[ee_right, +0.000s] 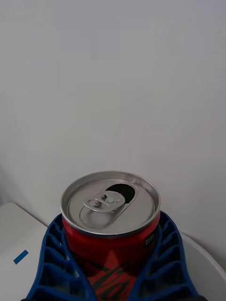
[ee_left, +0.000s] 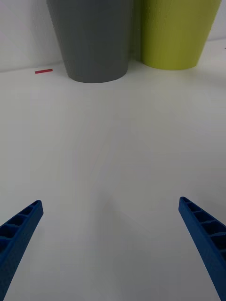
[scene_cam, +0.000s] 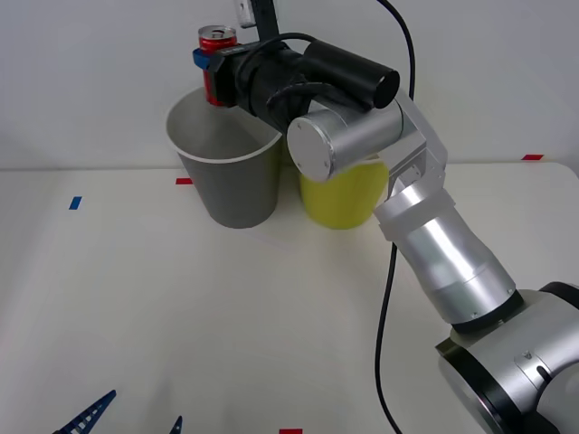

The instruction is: Put cans in the gray bin and PET bottles in the light green bin.

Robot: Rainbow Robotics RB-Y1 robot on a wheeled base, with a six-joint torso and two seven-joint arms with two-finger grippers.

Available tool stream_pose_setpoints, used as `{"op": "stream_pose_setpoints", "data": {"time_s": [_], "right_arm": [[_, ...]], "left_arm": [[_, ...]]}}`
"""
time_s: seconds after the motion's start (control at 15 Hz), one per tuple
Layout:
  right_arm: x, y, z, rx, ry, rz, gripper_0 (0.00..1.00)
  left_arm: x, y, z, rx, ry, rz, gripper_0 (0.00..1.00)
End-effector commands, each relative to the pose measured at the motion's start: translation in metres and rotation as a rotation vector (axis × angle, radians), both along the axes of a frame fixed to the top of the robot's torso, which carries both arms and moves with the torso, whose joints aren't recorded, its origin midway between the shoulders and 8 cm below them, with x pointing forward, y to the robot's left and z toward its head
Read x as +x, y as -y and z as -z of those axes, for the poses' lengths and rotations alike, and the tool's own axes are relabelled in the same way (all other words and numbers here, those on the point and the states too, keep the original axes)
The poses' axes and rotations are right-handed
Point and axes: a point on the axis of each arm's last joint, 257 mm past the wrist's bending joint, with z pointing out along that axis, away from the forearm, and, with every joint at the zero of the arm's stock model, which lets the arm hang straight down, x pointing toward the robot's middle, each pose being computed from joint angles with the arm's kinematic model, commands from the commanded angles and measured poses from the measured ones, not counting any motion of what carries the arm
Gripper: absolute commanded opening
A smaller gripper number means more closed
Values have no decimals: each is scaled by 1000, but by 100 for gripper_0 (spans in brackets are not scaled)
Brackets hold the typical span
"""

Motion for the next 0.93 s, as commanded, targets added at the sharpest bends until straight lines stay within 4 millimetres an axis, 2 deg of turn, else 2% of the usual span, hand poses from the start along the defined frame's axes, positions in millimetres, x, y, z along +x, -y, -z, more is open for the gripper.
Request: {"op": "stream_pose_setpoints", "data": {"time_s": [0.07, 0.73, 0.8, 0.87, 0.93], "right_arm": [[0, -4, 0, -2, 2, -1, 0], [9, -6, -5, 12, 27, 9, 0], [9, -6, -6, 14, 33, 11, 11], [10, -5, -6, 8, 38, 14, 44], [9, -6, -6, 3, 42, 14, 71]], "left_arm": [[0, 0, 0, 0, 0, 0, 100], [0, 0, 0, 0, 0, 0, 100], [0, 0, 0, 0, 0, 0, 100], [0, 0, 0, 0, 0, 0, 100], [0, 0, 0, 0, 0, 0, 100]]}}
